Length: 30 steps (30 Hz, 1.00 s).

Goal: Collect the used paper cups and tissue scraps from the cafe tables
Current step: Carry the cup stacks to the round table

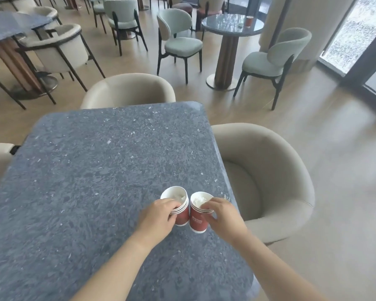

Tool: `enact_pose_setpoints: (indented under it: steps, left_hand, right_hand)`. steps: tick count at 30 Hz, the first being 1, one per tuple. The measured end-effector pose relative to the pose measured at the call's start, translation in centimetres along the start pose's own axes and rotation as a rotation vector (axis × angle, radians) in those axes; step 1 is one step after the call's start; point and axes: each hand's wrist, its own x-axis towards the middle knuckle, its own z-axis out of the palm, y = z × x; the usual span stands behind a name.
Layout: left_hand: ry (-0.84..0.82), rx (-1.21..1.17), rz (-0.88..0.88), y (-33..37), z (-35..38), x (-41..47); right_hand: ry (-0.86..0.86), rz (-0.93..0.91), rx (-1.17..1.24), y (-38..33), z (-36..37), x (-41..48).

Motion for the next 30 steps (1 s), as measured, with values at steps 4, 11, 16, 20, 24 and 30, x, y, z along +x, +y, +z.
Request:
enact_pose_setpoints:
  steps: [4, 11, 16, 20, 24, 30]
  left_hand:
    - [-0.016, -0.087, 0.118, 1.5, 0.0, -2.2]
    - [-0.097, -0.236, 0.321, 5.1, 1.0, -5.2]
    - [-0.170, -0.249, 0.435, 8.3, 2.3, -5.9]
    - [-0.174, -0.226, 0.518, 11.2, 3.2, -5.9]
    - [-0.220, -0.190, 0.606, 15.5, 4.6, -5.0]
    - [-0.263, -0.195, 0.708, 24.5, 8.5, -3.2]
  right_hand:
    - [0.132, 0.089, 0.035, -0.9, -0.6, -4.4]
    - [0.384, 0.205, 0.000, -2.2, -1.3, -13.7]
    - [0.517, 0.303, -0.056, -2.2, -2.0, -18.4]
    - [0.591, 0.390, -0.054, -0.9, -3.1, -20.7]
    - [0.667, 0.459, -0.044, 1.3, -4.7, -23.1]
    - [0.770, 0.541, 0.044, 7.1, -9.1, -27.2]
